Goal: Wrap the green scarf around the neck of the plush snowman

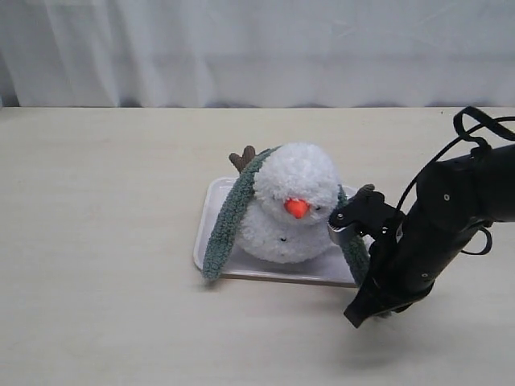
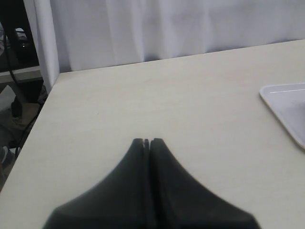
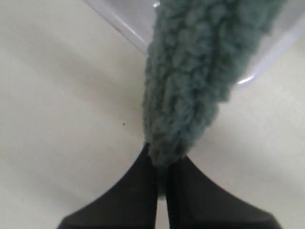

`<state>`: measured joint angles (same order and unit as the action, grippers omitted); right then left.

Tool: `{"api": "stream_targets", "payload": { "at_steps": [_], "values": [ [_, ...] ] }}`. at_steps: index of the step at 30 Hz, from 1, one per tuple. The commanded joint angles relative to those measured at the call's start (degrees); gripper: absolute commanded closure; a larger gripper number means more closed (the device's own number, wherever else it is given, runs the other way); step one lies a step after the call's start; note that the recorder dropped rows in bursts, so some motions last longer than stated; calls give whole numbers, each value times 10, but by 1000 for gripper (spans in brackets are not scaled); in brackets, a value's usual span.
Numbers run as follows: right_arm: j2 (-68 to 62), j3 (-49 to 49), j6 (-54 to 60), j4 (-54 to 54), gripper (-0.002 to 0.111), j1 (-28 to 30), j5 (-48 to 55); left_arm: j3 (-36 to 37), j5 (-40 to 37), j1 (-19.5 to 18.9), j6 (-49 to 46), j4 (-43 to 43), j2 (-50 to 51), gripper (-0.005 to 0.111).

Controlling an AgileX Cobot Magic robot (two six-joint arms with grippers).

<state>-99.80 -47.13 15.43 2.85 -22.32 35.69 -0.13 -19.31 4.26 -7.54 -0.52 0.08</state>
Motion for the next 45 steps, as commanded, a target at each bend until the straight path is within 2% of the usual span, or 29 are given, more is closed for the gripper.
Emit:
{"api": "stream_targets", "payload": {
  "at_steps": [1,4,6,8,11,14,20,30,34,36,38,42,43,45],
  "values": [
    [8,-11,5,1,104,2,-6,1,8,4,2,-1,-1,107],
    [12,-11,15,1,103,2,-18,1,8,4,2,-1,-1,107],
    [14,-11,17,1,97,2,-19,1,8,4,2,-1,-1,107],
    [14,-13,17,1,84,2,-19,1,8,4,2,-1,-1,107],
    [14,-20,17,1,59,2,-6,1,8,4,2,-1,-1,107],
    [14,-42,17,1,45,2,25,1,8,4,2,-1,-1,107],
    [18,-97,4,-3,44,2,118,1,8,4,2,-1,-1,107],
    [106,-119,34,14,41,2,156,1,8,4,2,-1,-1,107],
    [164,-144,34,41,43,2,117,1,8,4,2,-1,-1,107],
    [187,-155,34,70,48,2,83,1,8,4,2,-1,-1,107],
    [207,-156,40,102,58,2,34,1,8,4,2,-1,-1,107],
    [217,-154,122,153,88,2,-12,1,8,4,2,-1,-1,107],
    [211,-153,151,177,104,2,-29,1,8,4,2,-1,-1,107],
    [198,-153,189,213,104,2,-42,1,8,4,2,-1,-1,107]
  ]
}}
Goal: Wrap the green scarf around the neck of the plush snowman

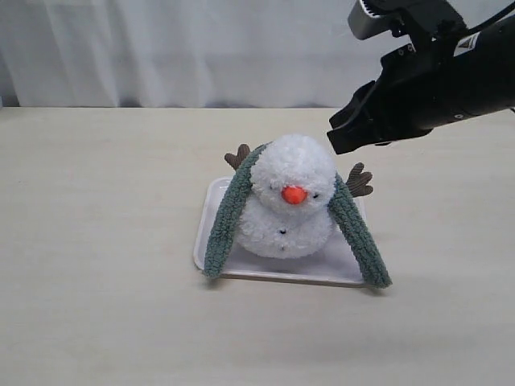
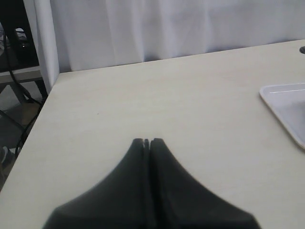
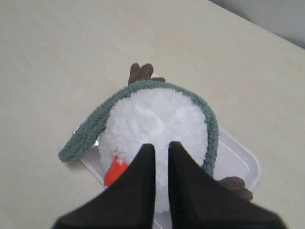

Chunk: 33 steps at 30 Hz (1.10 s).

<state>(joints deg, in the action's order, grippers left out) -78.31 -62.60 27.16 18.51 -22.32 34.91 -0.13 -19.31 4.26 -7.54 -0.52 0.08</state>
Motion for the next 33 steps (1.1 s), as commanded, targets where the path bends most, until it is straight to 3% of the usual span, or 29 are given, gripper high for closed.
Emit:
{"api": "stream_targets", "payload": {
  "at_steps": [1,11,13,17,23,28,33],
  "values": [
    [-21,2,82,69,104,2,-36,1,8,4,2,-1,-1,107],
    [-72,3,100,91,104,2,-47,1,26,4,-6,34,-1,107],
    [-72,3,99,92,104,2,-45,1,94,4,2,10,-1,107],
    [-72,3,96,98,104,2,-45,1,258,4,5,-126,-1,107],
    [-72,3,96,98,104,2,-48,1,403,4,6,-147,-1,107],
    [-72,3,96,102,104,2,-47,1,454,4,180,-151,-1,107],
    [-72,3,96,106,104,2,-47,1,481,4,249,-146,-1,107]
  ]
}}
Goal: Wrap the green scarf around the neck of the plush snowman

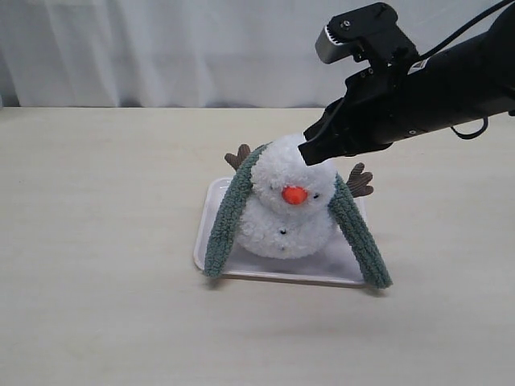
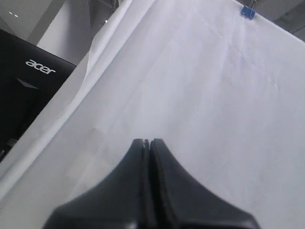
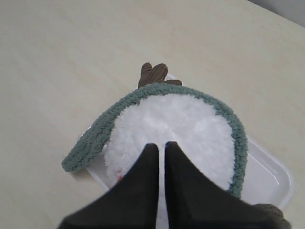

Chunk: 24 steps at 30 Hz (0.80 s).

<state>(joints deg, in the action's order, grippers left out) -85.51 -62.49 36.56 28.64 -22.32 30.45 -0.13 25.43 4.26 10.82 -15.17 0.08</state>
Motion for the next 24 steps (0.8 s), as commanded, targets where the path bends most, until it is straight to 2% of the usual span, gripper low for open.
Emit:
{"api": "stream_targets", "payload": {
  "at_steps": [1,2,5,8,10,12,15,18,24],
  "values": [
    [0,2,2,4,104,2,-3,1,41,4,78,5,-1,107],
    [0,2,2,4,104,2,-3,0,45,4,86,23,-1,107],
    [0,2,2,5,104,2,-1,-45,33,4,139,155,51,107],
    [0,2,2,5,104,2,1,-100,40,4,279,360,153,107],
    [0,2,2,5,104,2,2,-127,62,4,330,444,222,107],
    [0,2,2,5,104,2,6,-144,115,4,372,538,300,107],
    [0,2,2,5,104,2,8,-153,242,4,379,668,409,107],
    [0,2,2,5,104,2,8,-161,312,4,354,719,528,107],
    [0,2,2,5,104,2,0,-163,404,12,220,720,729,107]
  ]
}}
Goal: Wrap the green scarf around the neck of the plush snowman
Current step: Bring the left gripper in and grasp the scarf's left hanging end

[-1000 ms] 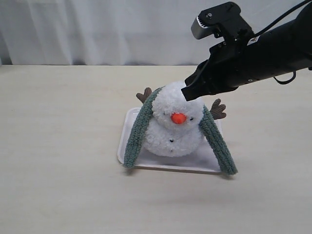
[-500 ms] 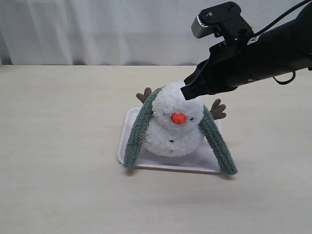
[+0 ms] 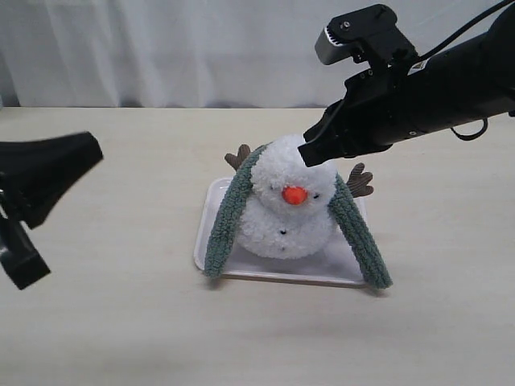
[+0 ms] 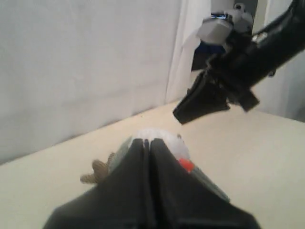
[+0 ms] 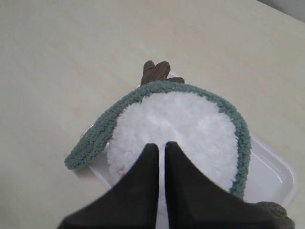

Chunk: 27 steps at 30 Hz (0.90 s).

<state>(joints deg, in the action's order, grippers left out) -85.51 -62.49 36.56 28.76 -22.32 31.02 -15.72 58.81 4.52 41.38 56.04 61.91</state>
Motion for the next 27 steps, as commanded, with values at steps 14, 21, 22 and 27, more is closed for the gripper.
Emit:
{"api": "stream_targets", "payload": {
  "at_steps": [14,21,22,27],
  "values": [
    [-48,-2,6,4,104,2,-34,-121,47,152,-392,-119,375,56],
    [-36,-50,31,4,104,2,-45,-164,8,152,-396,-120,448,51],
    [-38,-50,31,6,104,2,-49,-167,14,152,-396,-120,458,51],
    [-50,-50,31,-10,104,3,-52,-189,28,152,-396,-121,496,51]
  ]
}}
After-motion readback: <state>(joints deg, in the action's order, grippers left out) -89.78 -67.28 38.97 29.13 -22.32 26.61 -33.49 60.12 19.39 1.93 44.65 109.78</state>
